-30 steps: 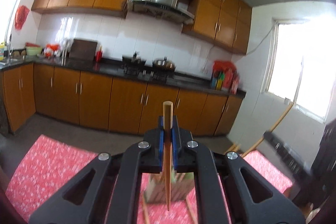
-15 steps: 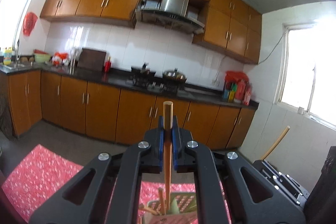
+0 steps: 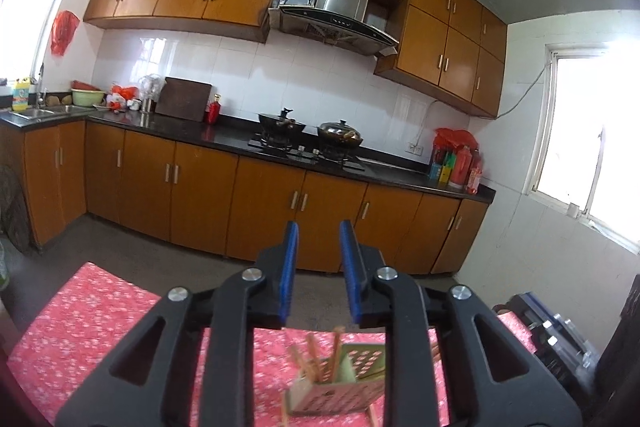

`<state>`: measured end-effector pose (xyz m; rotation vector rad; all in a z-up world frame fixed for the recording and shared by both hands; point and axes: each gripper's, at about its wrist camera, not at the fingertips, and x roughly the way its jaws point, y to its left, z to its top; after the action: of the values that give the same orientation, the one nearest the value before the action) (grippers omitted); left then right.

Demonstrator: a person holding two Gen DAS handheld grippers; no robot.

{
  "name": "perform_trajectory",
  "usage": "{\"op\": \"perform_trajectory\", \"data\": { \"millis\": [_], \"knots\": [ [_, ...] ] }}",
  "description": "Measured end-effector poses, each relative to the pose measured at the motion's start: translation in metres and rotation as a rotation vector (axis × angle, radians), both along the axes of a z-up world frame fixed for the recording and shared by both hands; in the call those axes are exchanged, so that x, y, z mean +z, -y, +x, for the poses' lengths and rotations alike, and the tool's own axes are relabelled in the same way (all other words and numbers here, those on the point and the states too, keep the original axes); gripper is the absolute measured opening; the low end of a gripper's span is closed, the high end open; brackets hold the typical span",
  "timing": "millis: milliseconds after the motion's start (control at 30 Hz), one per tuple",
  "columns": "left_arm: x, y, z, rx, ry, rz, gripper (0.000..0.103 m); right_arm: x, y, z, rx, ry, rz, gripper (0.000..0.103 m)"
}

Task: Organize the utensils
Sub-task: 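Open the left gripper to drop its chopstick while the right gripper releases its chopstick, then lower the left gripper onto the last chopstick and close while the right gripper grasps one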

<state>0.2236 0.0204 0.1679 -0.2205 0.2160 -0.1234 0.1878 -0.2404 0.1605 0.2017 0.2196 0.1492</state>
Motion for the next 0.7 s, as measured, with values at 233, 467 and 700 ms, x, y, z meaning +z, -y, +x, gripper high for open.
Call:
{"op": "perform_trajectory", "data": {
  "millis": [233, 467, 700],
  "knots": [
    [-0.050, -0.044, -0.034, 0.069, -0.120, 0.073, 0.034, -0.043, 0.031, -0.018, -0.086, -0.154, -0.023, 0.032],
    [-0.156, -0.062, -0.024, 0.065, -0.436, 0.130, 0.033, -0.141, 0.024, -0.007, -0.008, -0.486, 0.002, 0.032],
    [-0.213, -0.037, -0.032, -0.055, -0.565, 0.125, 0.033, -0.205, -0.026, -0.009, 0.157, -0.658, -0.046, 0.030]
  ]
}}
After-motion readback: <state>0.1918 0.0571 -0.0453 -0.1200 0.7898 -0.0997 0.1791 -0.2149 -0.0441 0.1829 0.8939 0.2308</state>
